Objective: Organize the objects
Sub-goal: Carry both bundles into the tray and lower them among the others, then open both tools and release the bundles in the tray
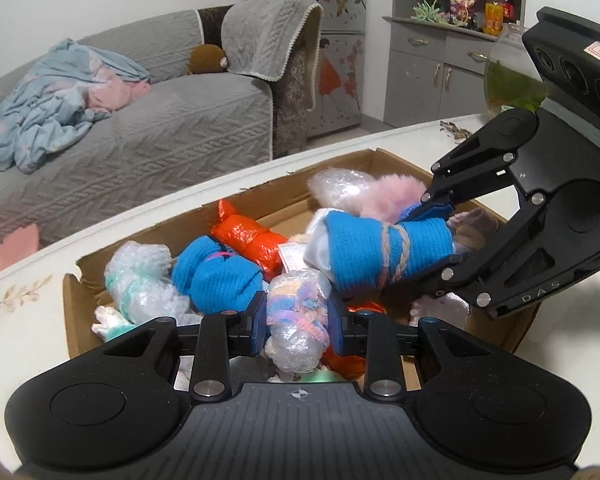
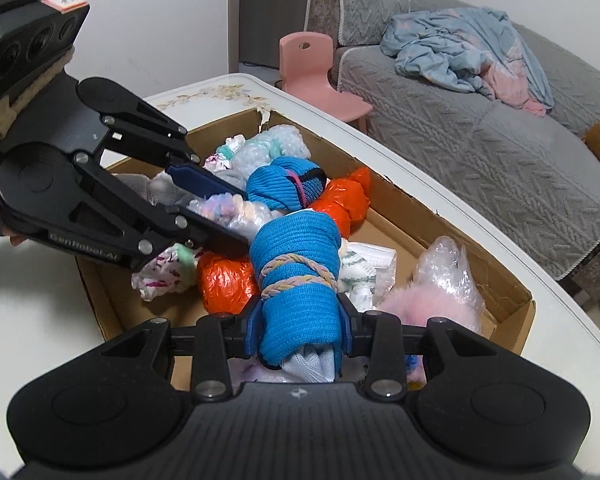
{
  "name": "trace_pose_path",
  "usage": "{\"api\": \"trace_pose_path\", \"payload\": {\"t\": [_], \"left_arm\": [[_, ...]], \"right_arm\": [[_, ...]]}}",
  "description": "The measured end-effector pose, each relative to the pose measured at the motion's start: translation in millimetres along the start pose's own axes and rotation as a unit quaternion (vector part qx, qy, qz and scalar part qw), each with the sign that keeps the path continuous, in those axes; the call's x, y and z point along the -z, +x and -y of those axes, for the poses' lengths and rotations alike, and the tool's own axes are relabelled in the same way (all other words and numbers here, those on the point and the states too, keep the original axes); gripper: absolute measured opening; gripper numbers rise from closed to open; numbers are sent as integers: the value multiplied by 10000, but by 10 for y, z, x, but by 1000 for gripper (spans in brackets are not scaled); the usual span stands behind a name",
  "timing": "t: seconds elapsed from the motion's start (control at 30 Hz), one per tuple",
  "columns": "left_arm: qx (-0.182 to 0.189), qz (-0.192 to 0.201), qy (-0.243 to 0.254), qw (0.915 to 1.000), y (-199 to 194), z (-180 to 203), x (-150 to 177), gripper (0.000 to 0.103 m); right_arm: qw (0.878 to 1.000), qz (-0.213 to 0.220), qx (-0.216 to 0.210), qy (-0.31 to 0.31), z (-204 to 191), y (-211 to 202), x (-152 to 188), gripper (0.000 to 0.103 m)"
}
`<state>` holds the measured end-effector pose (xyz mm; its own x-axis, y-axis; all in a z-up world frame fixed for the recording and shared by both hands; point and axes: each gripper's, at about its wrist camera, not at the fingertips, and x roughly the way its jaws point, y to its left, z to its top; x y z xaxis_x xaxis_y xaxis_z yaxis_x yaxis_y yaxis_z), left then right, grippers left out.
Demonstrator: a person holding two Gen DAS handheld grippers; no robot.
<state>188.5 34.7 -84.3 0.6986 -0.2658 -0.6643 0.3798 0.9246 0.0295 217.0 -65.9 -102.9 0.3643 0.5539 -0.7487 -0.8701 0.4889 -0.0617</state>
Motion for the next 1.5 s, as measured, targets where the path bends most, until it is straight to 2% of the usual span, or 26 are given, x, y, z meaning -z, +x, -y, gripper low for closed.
{"api": "trace_pose_path", "payload": {"t": [0.57,0.73,0.87,0.97,1.13,1.33,1.5], "left_arm": [[-43,-33,-300,9995,32,5,23,38],[-163,-64,-347,9992,19,9,19,47],[-340,-72,-314,9989,-4,33,30,72],[-456,-92,-336,9984,-18,65,36,78],[-677,-102,-507,9964,-53,81,27,80],[-903,-149,-871,9920,-102,63,18,80],[-952,-180,-1159,9885,-130,26,43,82]], "right_arm": [[9999,-143,53,67,-9,36,10,35],[9997,-186,137,74,-18,37,-3,38],[9995,-192,191,132,-15,27,-16,41],[9995,-156,215,190,-25,3,-22,48],[9986,-130,321,398,-60,-30,-41,51],[9952,-165,679,689,-108,-23,-34,55],[9908,-176,950,946,-138,-39,-9,59]]}}
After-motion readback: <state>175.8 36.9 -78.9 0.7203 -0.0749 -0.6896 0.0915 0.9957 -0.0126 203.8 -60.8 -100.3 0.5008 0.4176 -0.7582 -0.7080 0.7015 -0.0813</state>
